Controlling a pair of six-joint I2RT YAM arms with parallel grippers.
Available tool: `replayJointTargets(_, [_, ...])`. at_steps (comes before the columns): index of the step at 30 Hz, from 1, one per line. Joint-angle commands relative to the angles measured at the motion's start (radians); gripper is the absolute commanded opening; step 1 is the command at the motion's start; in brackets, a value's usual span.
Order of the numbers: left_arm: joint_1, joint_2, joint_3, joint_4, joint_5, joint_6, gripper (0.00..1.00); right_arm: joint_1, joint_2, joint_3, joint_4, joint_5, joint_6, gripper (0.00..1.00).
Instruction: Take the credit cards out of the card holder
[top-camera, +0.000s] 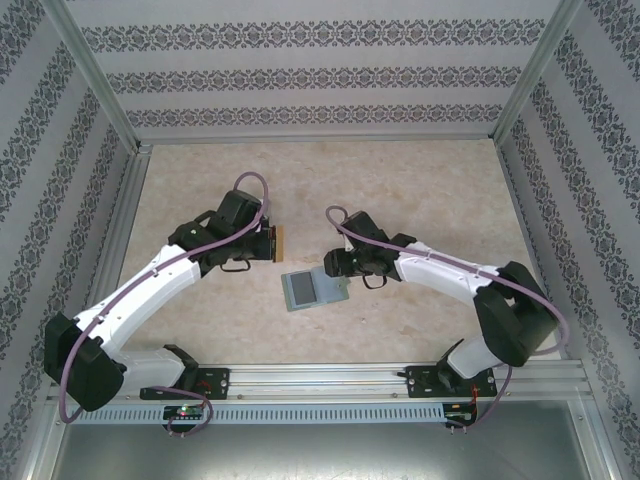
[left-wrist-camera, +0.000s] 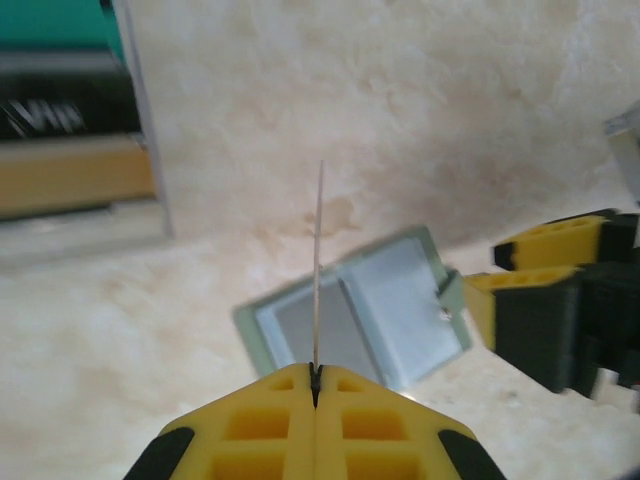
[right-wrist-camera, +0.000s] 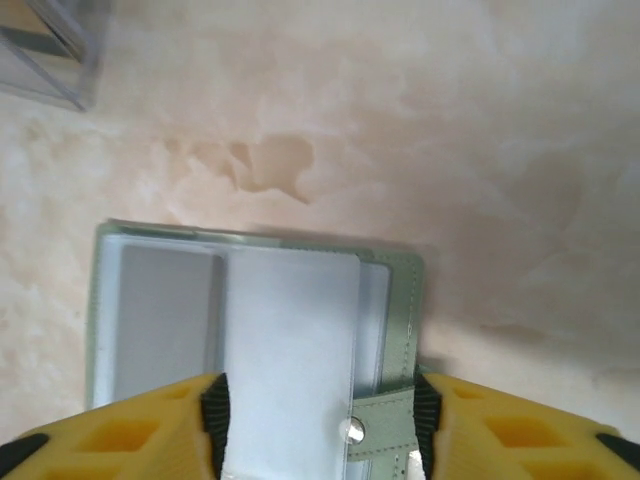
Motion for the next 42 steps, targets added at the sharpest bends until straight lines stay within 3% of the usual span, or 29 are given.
replayJointTargets(1, [0.007,0.009,0.043,-0.107,-0.129,0.352,0.00,-0.017,-0.054,0.015,-0.029,0.032,-0.018,0.65])
replayJointTargets(6, [0.008,-0.018,0.021,-0.038,-0.212,0.739,0.00,-0.040,-0.120,-0.009,-0.032,0.050,-0.013,0.98])
replayJointTargets(14, [0.008,0.130,0.040,-0.106,-0.400,1.214,0.00,-0.066,-0.192,-0.060,-0.024,0.071,0.009,0.98])
replayJointTargets(18, [0.007,0.156,-0.022,-0.003,-0.453,1.368,0.00,-0.073,-0.200,-0.071,-0.026,0.069,0.012,0.98])
replayJointTargets(25, [0.008,0.220,-0.045,0.071,-0.476,1.443,0.00,-0.079,-0.193,-0.083,-0.021,0.064,0.023,0.98])
replayJointTargets(42, [0.008,0.293,-0.082,0.155,-0.454,1.435,0.00,-0.086,-0.159,-0.078,-0.008,0.049,0.029,0.98])
